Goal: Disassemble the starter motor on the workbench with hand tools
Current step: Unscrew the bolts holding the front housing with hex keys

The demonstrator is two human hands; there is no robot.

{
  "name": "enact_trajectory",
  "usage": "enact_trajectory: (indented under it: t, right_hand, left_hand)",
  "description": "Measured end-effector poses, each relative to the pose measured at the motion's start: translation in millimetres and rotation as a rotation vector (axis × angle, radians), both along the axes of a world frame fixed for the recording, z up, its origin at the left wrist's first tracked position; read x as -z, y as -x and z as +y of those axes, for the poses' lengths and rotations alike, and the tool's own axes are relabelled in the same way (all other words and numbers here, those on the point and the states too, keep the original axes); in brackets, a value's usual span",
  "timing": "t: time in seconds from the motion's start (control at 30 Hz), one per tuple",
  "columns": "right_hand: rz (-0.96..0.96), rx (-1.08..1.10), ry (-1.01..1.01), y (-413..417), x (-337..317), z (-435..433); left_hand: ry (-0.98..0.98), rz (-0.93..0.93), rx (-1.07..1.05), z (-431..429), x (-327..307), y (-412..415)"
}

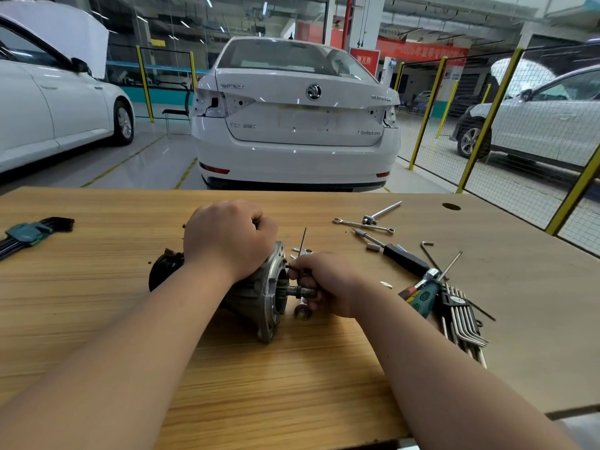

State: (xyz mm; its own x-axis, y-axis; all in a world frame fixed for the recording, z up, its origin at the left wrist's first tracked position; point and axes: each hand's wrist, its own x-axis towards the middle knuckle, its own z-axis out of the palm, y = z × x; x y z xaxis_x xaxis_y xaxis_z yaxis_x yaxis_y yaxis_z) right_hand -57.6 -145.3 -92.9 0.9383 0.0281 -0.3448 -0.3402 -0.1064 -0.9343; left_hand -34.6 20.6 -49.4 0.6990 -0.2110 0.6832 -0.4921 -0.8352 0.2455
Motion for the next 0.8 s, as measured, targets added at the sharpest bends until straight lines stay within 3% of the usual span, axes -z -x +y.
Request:
enact_trajectory:
  t: [0.27, 0.43, 0.53, 0.7, 0.8]
  right_hand:
    - [-0.055, 0.000, 0.038, 1.2, 0.5, 4.7]
    - [-0.127, -0.166, 0.179, -1.7, -5.4, -4.0]
    - [-0.310, -0.238, 0.459, -2.6, -10.5, -7.2]
    - [-0.888, -0.352, 1.104, 6.6, -20.2, -14.2]
    - [-1.106, -0.488, 1.381, 8.4, -27.9, -18.1]
  left_hand:
    - [0.003, -0.009, -0.002, -0.1, 1.3, -0.2]
    - [0.001, -0.007, -0.011, 0.4, 0.9, -0.5]
    - [0.001, -0.007, -0.013, 0.8, 0.1, 1.0]
    - [0.003, -0.006, -0.008, 0.6, -0.4, 2.1]
    - [0.000, -0.002, -0.013, 0.4, 0.5, 1.6]
